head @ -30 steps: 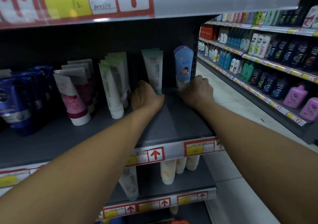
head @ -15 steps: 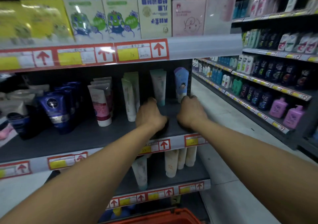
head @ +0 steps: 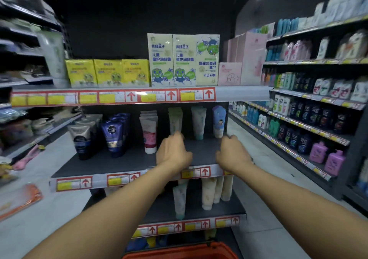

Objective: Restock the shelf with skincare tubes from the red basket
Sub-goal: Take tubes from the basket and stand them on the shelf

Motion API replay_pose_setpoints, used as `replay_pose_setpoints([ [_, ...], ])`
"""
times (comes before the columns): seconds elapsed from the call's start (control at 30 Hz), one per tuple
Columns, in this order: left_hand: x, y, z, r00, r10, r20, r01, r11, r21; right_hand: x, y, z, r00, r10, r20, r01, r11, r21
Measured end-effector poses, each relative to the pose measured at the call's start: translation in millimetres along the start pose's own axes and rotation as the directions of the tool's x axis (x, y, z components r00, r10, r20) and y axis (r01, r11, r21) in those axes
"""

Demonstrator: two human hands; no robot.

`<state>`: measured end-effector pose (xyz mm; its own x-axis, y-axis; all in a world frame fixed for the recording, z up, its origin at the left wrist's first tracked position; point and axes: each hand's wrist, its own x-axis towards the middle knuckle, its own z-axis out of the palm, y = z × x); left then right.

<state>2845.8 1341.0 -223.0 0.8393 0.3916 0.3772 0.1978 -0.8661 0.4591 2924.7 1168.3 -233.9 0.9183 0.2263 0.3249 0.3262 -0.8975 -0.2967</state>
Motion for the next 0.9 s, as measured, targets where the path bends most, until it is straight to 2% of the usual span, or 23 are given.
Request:
replay_pose_setpoints([
  [0.17,-26,-16,-22,0.999,-0.049,-0.025,0.049,0.999,-0.003,-28,-21,-9,0.999,-0.052,-0.007,0.052,0.999,-0.009],
  [0.43,-63,-44,-27,0.998,-0.061,0.018,0.06,0.998,0.028,-69,-40,10,0.992,-0.12,0.033,0.12,0.993,0.003],
  [0.9,-113,-89,45,0.966,-0.159,0.202,0.149,0.987,0.067,-121,-21,102,0.968,-0.147,0.204,0.142,0.989,0.037],
])
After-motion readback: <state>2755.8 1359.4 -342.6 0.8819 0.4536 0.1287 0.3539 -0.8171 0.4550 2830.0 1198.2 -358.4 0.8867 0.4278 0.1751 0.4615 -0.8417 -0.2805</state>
